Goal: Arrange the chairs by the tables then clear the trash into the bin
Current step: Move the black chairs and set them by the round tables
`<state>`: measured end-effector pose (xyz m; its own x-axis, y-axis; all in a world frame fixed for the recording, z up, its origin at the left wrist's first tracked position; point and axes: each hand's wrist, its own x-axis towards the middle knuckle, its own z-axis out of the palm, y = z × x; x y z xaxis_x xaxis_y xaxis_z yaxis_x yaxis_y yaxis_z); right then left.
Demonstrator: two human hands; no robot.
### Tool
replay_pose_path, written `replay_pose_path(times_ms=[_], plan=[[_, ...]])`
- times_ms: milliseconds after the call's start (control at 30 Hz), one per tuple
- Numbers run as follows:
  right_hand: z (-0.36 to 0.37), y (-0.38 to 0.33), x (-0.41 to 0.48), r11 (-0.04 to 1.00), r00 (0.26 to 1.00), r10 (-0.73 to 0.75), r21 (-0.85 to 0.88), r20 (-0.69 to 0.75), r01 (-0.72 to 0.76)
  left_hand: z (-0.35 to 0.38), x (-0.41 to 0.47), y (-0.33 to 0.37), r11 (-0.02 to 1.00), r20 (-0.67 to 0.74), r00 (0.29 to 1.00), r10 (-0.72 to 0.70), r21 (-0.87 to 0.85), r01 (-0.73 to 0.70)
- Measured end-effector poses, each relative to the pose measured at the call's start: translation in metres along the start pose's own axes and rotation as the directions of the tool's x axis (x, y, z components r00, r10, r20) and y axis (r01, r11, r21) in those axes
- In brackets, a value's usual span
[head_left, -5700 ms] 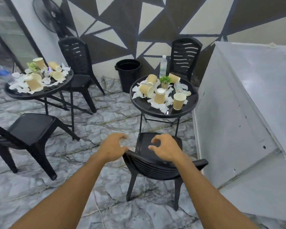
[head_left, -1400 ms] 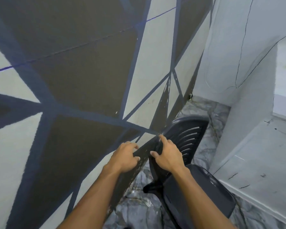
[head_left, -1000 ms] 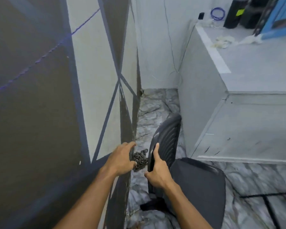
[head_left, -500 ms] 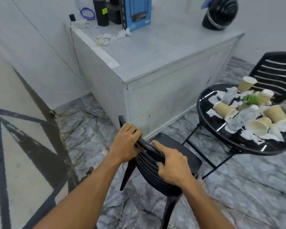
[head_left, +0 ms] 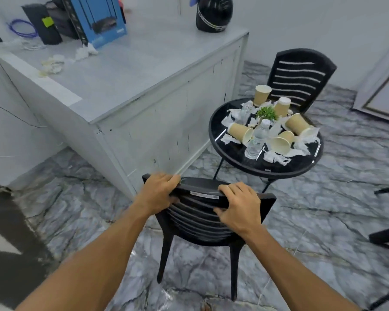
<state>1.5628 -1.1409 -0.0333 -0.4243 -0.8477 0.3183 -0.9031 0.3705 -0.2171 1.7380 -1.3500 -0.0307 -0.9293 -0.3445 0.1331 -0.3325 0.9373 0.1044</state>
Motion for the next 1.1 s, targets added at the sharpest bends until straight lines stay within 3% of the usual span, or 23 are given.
replay_pose_path(times_ms=[200, 533, 700, 800, 900, 967, 1100], plan=[[-0.008, 0.044, 0.022, 0.999, 0.996, -0.017, 0.031, 0.091, 0.015, 0.007, 0.022, 0.026, 0.997, -0.003, 1.0, -0.026, -0.071, 0.026], [-0.018, 0.041, 0.098, 0.965, 0.971, -0.208, 0.136, -0.118, 0.224, -0.04, 0.036, -0.005, 0.997, -0.206, 0.975, -0.079, -0.039, 0.072], [0.03, 0.031, 0.074, 0.956, 0.967, -0.231, 0.161, -0.109, 0.247, -0.001, 0.006, -0.011, 0.993, -0.178, 0.977, -0.119, 0.001, 0.121], [0.062, 0.028, 0.061, 0.963, 0.976, -0.218, 0.159, -0.015, 0.218, 0.029, -0.013, -0.013, 0.962, -0.095, 0.957, -0.273, -0.045, 0.27], [0.081, 0.024, 0.034, 0.966, 0.971, -0.232, 0.127, 0.052, 0.224, 0.045, -0.043, -0.021, 0.962, -0.009, 0.962, -0.272, -0.029, 0.272], [0.089, 0.026, 0.011, 0.965, 0.972, -0.234, 0.125, 0.015, 0.231, 0.052, -0.055, -0.017, 0.969, 0.024, 0.97, -0.242, -0.038, 0.242], [0.093, 0.031, 0.003, 0.966, 0.971, -0.224, 0.117, -0.08, 0.232, 0.062, -0.061, -0.005, 0.969, -0.067, 0.971, -0.23, -0.11, 0.222]])
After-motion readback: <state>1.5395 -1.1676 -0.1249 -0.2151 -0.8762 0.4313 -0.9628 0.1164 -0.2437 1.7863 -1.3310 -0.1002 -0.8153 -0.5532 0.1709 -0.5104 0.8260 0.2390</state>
